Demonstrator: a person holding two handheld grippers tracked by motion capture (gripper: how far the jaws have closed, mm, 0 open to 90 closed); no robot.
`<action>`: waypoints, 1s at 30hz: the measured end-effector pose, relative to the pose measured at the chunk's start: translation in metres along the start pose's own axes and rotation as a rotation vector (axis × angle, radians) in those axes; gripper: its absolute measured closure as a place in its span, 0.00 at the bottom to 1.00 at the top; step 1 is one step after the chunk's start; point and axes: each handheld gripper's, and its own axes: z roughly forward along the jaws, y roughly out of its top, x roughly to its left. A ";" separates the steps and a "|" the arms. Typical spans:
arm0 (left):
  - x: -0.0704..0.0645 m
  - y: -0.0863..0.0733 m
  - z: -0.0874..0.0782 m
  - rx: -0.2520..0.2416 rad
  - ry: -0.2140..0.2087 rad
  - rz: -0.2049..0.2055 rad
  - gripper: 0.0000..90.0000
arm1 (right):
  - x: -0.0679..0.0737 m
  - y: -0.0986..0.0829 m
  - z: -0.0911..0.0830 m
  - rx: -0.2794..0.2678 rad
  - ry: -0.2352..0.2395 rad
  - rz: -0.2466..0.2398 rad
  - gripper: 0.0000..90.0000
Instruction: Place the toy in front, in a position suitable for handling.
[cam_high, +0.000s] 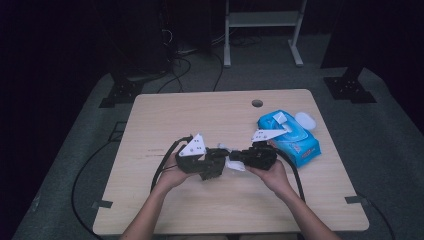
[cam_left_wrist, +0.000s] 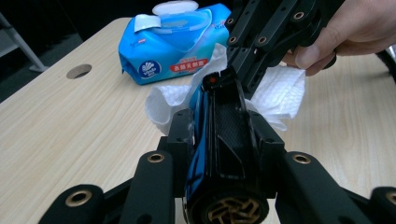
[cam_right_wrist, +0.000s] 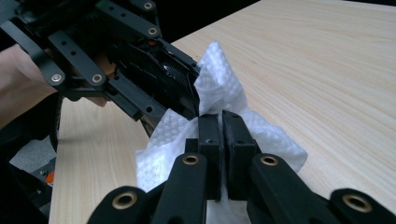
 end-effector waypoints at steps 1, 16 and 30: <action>0.000 0.000 0.000 0.000 0.000 0.000 0.74 | 0.000 0.000 0.000 0.000 0.000 0.000 0.96; 0.003 -0.014 -0.013 -0.027 -0.005 -0.058 0.74 | 0.010 0.012 0.007 -0.009 0.011 -0.045 0.96; 0.005 -0.026 -0.024 -0.075 0.005 -0.089 0.74 | 0.019 0.021 0.019 -0.013 0.027 -0.073 0.97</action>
